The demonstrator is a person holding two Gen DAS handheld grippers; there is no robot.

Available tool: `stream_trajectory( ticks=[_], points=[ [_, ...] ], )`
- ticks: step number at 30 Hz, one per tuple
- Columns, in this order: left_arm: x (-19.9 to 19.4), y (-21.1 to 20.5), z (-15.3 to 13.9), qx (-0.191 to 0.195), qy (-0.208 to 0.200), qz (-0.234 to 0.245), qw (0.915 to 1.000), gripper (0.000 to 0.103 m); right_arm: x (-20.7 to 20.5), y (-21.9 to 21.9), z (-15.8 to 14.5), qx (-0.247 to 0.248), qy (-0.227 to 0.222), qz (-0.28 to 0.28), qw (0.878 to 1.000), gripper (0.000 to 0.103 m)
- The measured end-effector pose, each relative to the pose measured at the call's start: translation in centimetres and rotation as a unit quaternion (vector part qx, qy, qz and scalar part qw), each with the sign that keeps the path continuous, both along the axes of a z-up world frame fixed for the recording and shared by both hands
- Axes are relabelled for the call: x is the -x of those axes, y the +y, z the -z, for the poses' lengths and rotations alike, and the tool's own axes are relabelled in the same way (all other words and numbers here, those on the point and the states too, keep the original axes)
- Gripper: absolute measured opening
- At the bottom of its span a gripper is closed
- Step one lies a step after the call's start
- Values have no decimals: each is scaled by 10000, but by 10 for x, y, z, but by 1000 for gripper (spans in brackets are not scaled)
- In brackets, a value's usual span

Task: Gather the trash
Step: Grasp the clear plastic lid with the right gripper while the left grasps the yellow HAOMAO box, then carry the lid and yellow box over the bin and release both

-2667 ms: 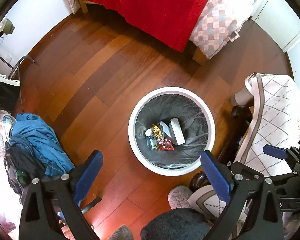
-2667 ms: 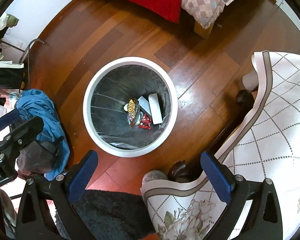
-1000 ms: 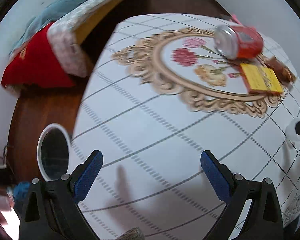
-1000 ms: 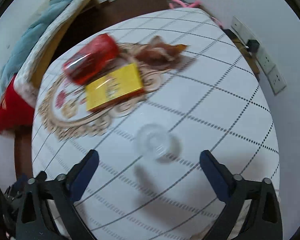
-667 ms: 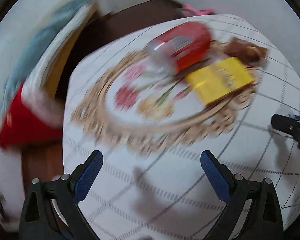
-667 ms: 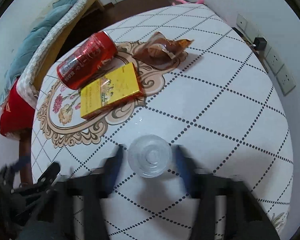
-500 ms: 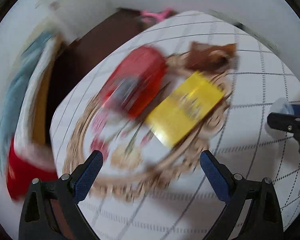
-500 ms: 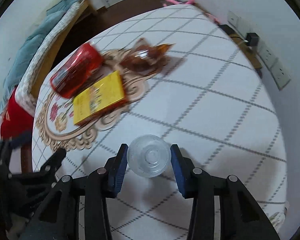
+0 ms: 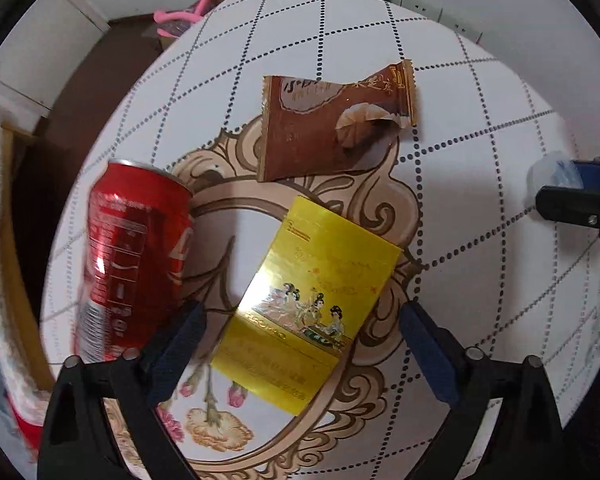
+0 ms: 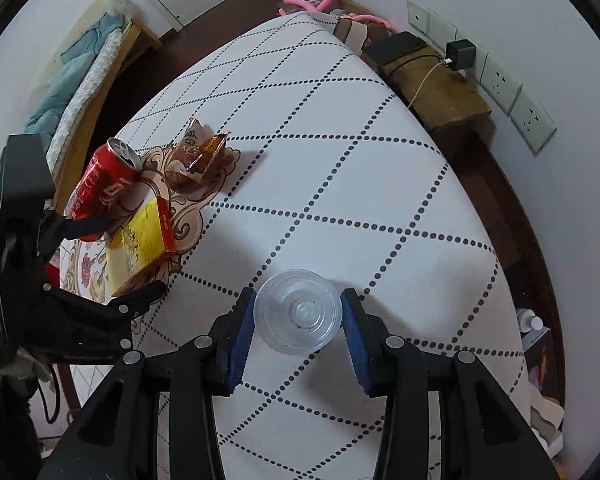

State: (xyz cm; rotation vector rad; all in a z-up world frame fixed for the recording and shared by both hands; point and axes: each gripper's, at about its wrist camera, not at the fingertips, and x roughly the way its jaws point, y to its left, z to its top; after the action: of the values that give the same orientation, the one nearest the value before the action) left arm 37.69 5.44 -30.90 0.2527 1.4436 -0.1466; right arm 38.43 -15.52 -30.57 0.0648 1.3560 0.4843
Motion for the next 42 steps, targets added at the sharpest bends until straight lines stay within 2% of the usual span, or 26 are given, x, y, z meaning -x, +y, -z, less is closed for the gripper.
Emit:
stream_trajectory(
  ticks=[1,2,7,9,10,11,12,14,15,17,18,22,23,25,26,27,29,30,33,35,37,42],
  points=[
    [-2,7,0,231,60,-54,9997,72,0,0,0,-20,4,13,10000,45],
    [0,11,-3,482,85,-175,9986,63,0,0,0,-32,6,13,10000,45],
    [13,12,-6,538,39,-705,9961,62,7,3,0,-83,51,-67,9999,45],
    [25,11,-11,583,-39,-1221,9908,62,11,5,0,-57,37,-116,9999,45],
    [31,13,-10,504,21,-1537,9868,62,13,6,-1,-40,24,-150,9999,45],
    [41,17,-8,504,153,-1993,9785,62,15,6,-1,-31,23,-174,9998,45],
    [54,24,-7,692,214,-2528,9648,62,18,7,-1,-25,32,-221,9997,45],
    [74,30,-9,820,83,-3048,9489,62,24,8,-1,27,-4,-336,9994,45],
    [81,32,-9,842,16,-3189,9440,62,27,10,-1,66,-42,-405,9991,45],
    [91,33,-11,942,-198,-3298,9391,62,31,13,-1,114,-96,-503,9986,45],
    [93,31,-11,940,-262,-3254,9405,63,32,14,-2,139,-128,-549,9983,45],
    [103,2,-9,513,-306,-2678,9616,63,31,15,-1,122,-108,-564,9983,58],
    [104,-11,-9,366,-381,-2537,9659,63,31,15,-1,152,-104,-540,9984,59],
    [104,-26,-11,300,-489,-2482,9670,59,32,16,-2,170,-130,-535,9983,59],
    [104,-28,-11,429,-486,-2529,9653,55,33,16,-2,180,-152,-534,9983,59],
    [105,-29,-12,395,-465,-2613,9633,55,33,17,-2,208,-191,-540,9981,59],
    [109,-33,-16,275,-570,-2710,9605,55,35,19,-2,289,-284,-595,9974,47],
    [114,-36,-19,229,-626,-2763,9588,55,36,20,-2,316,-296,-618,9972,44],
    [127,-47,-34,1,-901,-2933,9518,55,44,22,-7,401,-392,-718,9958,44],
    [141,-61,-53,-215,-1169,-3069,9443,55,48,22,-13,437,-484,-790,9947,44],
    [144,-40,-64,-338,-1402,-3192,9367,55,57,25,-23,428,-609,-878,9934,44],
    [209,-15,-106,-327,-1973,-3718,9065,55,85,39,-55,280,-987,-1154,9880,44]
  ],
)
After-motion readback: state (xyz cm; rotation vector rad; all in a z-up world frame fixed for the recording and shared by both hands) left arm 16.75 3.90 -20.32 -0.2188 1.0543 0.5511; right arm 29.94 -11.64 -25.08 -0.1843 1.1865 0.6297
